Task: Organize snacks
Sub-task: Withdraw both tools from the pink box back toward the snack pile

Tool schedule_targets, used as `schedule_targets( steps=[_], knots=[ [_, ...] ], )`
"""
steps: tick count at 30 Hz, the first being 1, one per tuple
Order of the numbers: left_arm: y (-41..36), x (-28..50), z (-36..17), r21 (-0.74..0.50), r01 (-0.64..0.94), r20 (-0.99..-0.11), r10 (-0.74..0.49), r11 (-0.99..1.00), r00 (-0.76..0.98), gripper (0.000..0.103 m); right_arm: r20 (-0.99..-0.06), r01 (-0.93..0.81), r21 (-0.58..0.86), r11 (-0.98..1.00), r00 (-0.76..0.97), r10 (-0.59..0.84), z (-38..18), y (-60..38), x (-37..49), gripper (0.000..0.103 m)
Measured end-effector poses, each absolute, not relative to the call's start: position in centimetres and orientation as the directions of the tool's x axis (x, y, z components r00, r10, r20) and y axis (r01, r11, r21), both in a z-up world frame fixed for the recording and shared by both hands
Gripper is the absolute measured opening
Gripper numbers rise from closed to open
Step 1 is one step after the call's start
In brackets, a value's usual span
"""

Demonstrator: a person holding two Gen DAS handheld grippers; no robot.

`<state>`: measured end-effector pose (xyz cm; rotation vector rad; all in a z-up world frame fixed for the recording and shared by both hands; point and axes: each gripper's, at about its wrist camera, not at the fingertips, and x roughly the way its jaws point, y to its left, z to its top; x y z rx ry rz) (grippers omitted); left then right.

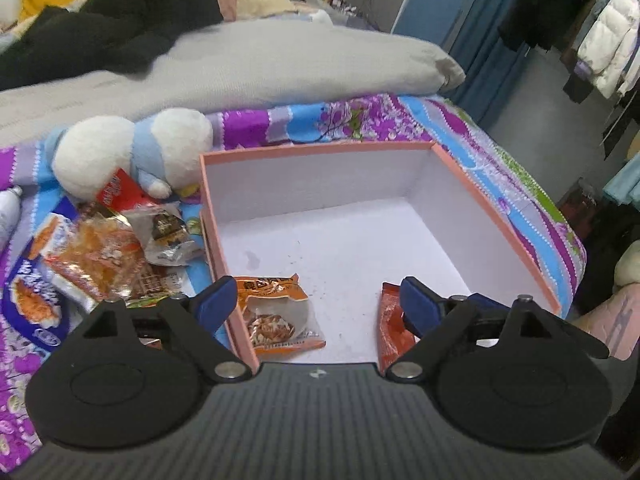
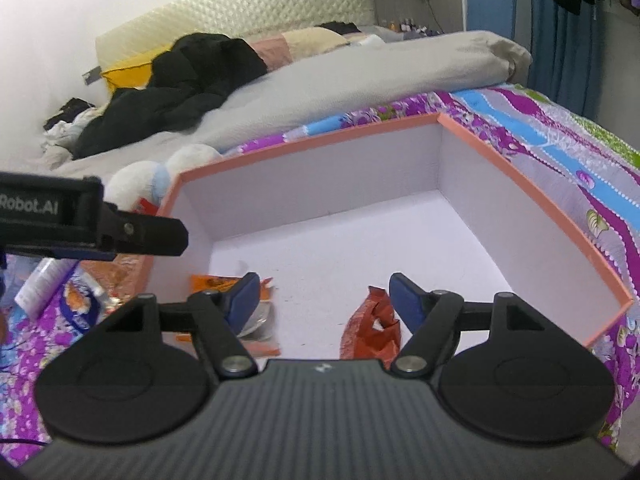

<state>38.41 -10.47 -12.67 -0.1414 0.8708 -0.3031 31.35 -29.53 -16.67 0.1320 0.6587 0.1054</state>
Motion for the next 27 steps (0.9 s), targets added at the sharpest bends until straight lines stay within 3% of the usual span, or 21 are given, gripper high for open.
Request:
schedule_targets(
  steps=[14,27],
  knots=[
    [-5.4,27.7,-7.1,-0.233,0.180,-0.657,-0.291,0.956,0.696,0.091,-0.504,-0.122,0.155,0.980,0.844,0.185,-11.6,-26.0,23.3,0.073],
    [-0.2,18.6,-5.3,-0.224,0.132,-0.603,-0.244,0.966,0.760,0.091,-0.472,-0.224,0.127,0.966,0.843,0.258,-10.1,-22.0,17.0,0.073]
  ],
)
